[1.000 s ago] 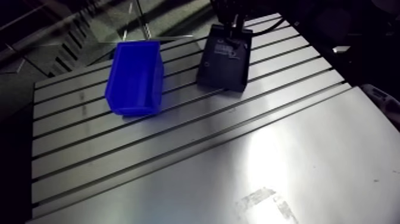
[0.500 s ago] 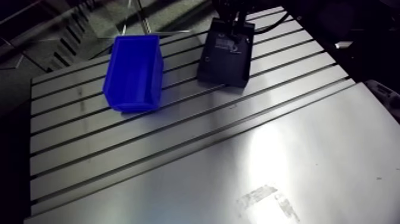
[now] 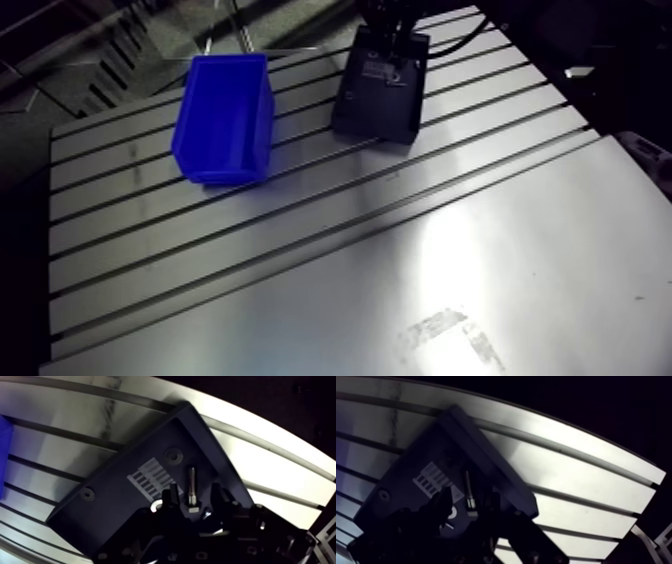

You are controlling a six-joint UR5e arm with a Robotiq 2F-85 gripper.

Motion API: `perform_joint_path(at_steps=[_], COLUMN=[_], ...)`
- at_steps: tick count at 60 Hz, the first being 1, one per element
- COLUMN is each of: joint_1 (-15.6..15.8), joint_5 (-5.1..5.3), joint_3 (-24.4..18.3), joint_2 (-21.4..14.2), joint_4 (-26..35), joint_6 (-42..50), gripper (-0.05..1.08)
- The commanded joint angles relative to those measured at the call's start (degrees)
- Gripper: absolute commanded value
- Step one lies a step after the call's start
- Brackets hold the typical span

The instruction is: Pick up the M10 bolt from the tray and put it into the blue bin.

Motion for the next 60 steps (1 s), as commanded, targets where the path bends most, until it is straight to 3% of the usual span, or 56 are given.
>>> perform_joint_path(at_steps=[1,60], joint_1=[0.01,-0.08], joint_5=[0.0,0.0], joint_3=[-0.3,0.14], joint_2=[0.3,0.74], joint_4=[-0.04,-0.04], joint_6=[0.03,-0.06], gripper=[0.55,0.62])
